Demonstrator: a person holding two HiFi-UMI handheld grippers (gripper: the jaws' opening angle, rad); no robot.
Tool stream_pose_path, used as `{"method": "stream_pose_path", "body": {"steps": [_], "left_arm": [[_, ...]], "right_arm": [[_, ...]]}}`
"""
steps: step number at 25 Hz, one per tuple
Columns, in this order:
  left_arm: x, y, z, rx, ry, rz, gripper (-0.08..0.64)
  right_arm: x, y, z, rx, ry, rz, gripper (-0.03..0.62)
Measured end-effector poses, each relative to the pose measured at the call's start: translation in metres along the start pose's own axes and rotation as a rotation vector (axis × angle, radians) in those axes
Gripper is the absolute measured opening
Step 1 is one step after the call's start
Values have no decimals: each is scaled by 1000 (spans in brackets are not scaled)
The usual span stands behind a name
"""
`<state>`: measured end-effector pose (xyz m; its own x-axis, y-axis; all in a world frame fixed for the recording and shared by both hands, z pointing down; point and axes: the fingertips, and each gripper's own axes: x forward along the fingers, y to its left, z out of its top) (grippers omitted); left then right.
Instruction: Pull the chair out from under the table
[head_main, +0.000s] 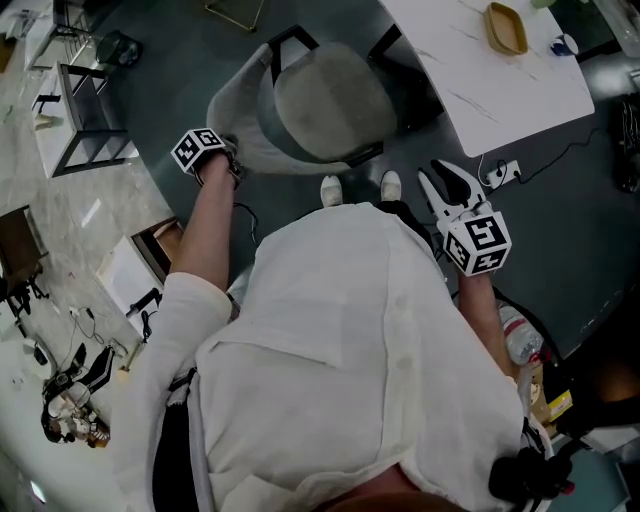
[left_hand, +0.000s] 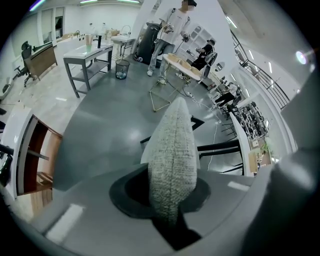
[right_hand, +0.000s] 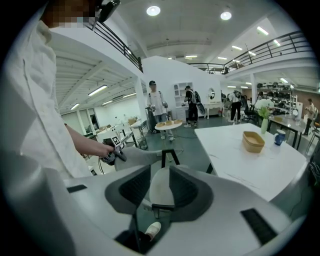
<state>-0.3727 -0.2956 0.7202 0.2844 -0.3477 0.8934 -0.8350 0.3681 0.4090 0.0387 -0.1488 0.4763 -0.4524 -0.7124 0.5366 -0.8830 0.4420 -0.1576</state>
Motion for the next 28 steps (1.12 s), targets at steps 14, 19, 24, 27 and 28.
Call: {"method": "stream_pose_path", "body": {"steps": [14, 19, 24, 27, 28], "left_arm": [[-30, 54, -2, -18, -3, 24, 67], [-40, 73, -1, -32, -6, 34, 67], [-55, 105, 2, -45, -14, 46, 69], [-61, 118, 5, -46, -16, 57, 69], [-64, 123, 6, -47, -15, 62, 69]], "right_arm": [[15, 20, 5, -30, 17, 56, 117], [19, 25, 7, -45, 19, 70, 117], [22, 39, 7, -60, 18, 84, 117], [23, 39, 8, -64, 22, 90, 117], [23, 39, 8, -66, 24, 92, 117]]}}
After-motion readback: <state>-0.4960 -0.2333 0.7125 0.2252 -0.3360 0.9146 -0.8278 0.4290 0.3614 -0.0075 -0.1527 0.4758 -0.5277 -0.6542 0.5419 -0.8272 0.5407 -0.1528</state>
